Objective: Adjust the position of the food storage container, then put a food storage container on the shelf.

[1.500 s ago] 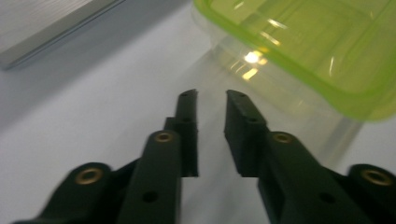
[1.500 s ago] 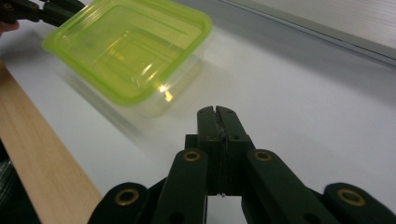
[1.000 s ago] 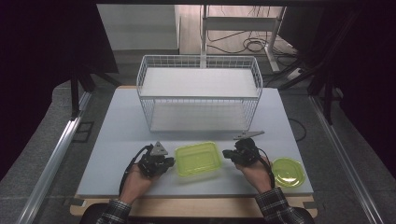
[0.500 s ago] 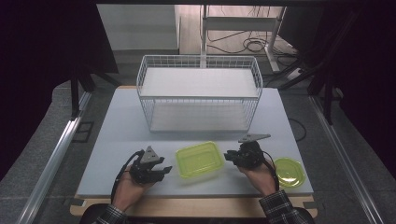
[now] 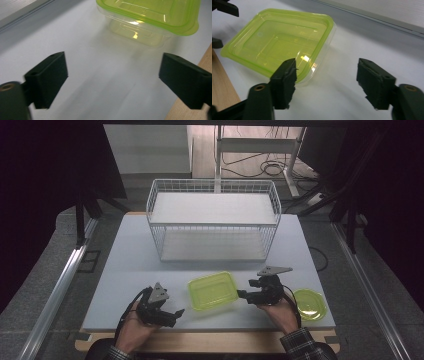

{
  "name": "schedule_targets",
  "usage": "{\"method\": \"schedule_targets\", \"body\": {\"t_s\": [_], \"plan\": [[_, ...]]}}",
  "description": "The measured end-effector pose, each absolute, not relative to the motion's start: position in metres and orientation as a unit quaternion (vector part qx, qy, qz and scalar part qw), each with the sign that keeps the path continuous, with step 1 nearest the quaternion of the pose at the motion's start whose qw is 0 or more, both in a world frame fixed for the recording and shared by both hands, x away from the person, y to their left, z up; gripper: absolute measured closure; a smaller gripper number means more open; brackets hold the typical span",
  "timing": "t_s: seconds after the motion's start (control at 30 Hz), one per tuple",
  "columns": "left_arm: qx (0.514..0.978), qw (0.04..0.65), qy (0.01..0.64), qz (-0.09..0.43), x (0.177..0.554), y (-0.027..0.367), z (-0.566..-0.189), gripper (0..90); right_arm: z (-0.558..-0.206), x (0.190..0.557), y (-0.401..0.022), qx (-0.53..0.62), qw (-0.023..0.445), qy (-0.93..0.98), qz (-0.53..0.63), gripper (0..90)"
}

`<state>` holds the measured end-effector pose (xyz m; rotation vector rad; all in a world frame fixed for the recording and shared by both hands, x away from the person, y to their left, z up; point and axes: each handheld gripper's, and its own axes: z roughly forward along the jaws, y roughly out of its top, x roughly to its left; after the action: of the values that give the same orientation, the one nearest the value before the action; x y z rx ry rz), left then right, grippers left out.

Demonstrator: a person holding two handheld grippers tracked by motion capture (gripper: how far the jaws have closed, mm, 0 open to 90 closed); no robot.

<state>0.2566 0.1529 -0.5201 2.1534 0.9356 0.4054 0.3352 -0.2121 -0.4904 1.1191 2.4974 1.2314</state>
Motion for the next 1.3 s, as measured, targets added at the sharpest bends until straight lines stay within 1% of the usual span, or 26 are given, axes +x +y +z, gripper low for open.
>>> {"method": "schedule_targets", "body": {"t_s": [0.17,0.3,0.4,0.5,0.53,0.57,0.6,0.73,0.87,0.93,0.97,1.0,1.03,1.07,1.1,1.13,1.17,1.2,1.3], "plan": [[0.844,0.363,0.356,0.171,0.256,0.153,-0.523,2.5,-0.493,0.338,-0.210,0.371,0.061,0.826,0.420,16.4],[0.841,0.369,0.352,0.179,0.255,0.154,-0.524,1.4,-0.494,0.341,-0.210,0.375,0.063,0.821,0.426,10.5],[0.841,0.368,0.352,0.182,0.256,0.154,-0.525,1.1,-0.495,0.347,-0.209,0.382,0.050,0.814,0.434,8.3],[0.844,0.364,0.349,0.182,0.257,0.154,-0.526,1.1,-0.496,0.350,-0.208,0.386,0.042,0.811,0.438,8.1],[0.845,0.362,0.349,0.183,0.257,0.153,-0.526,1.1,-0.497,0.353,-0.205,0.394,0.037,0.810,0.432,5.3],[0.846,0.360,0.348,0.183,0.257,0.153,-0.527,1.1,-0.497,0.353,-0.205,0.394,0.037,0.810,0.432,5.3],[0.847,0.359,0.348,0.184,0.257,0.152,-0.527,1.1,-0.498,0.355,-0.205,0.399,0.029,0.811,0.427,3.9],[0.851,0.353,0.343,0.184,0.257,0.151,-0.528,1.2,-0.503,0.364,-0.205,0.428,-0.006,0.800,0.420,4.3],[0.856,0.344,0.337,0.187,0.257,0.149,-0.530,1.2,-0.502,0.371,-0.204,0.439,-0.037,0.791,0.424,14.8],[0.857,0.342,0.336,0.189,0.257,0.149,-0.530,1.2,-0.503,0.374,-0.202,0.435,-0.048,0.793,0.423,22.3],[0.857,0.341,0.336,0.189,0.257,0.149,-0.530,1.3,-0.503,0.378,-0.199,0.435,-0.049,0.795,0.420,30.5],[0.857,0.341,0.335,0.190,0.257,0.149,-0.530,1.3,-0.503,0.379,-0.198,0.435,-0.054,0.794,0.421,33.7],[0.857,0.341,0.335,0.190,0.257,0.149,-0.530,1.3,-0.503,0.379,-0.198,0.435,-0.054,0.794,0.421,33.7],[0.857,0.341,0.336,0.190,0.257,0.149,-0.530,1.4,-0.504,0.383,-0.195,0.436,-0.065,0.793,0.420,39.9],[0.857,0.341,0.336,0.190,0.257,0.149,-0.530,1.5,-0.504,0.383,-0.195,0.436,-0.065,0.793,0.420,39.9],[0.857,0.340,0.336,0.190,0.257,0.149,-0.530,1.5,-0.504,0.385,-0.194,0.440,-0.070,0.792,0.418,46.4],[0.858,0.340,0.336,0.191,0.257,0.149,-0.530,1.5,-0.504,0.385,-0.194,0.440,-0.070,0.792,0.418,46.4],[0.858,0.339,0.335,0.191,0.257,0.149,-0.530,1.5,-0.505,0.389,-0.193,0.444,-0.080,0.789,0.417,52.9],[0.859,0.338,0.333,0.193,0.256,0.149,-0.530,1.6,-0.507,0.393,-0.191,0.450,-0.097,0.785,0.415,60.4]]}}
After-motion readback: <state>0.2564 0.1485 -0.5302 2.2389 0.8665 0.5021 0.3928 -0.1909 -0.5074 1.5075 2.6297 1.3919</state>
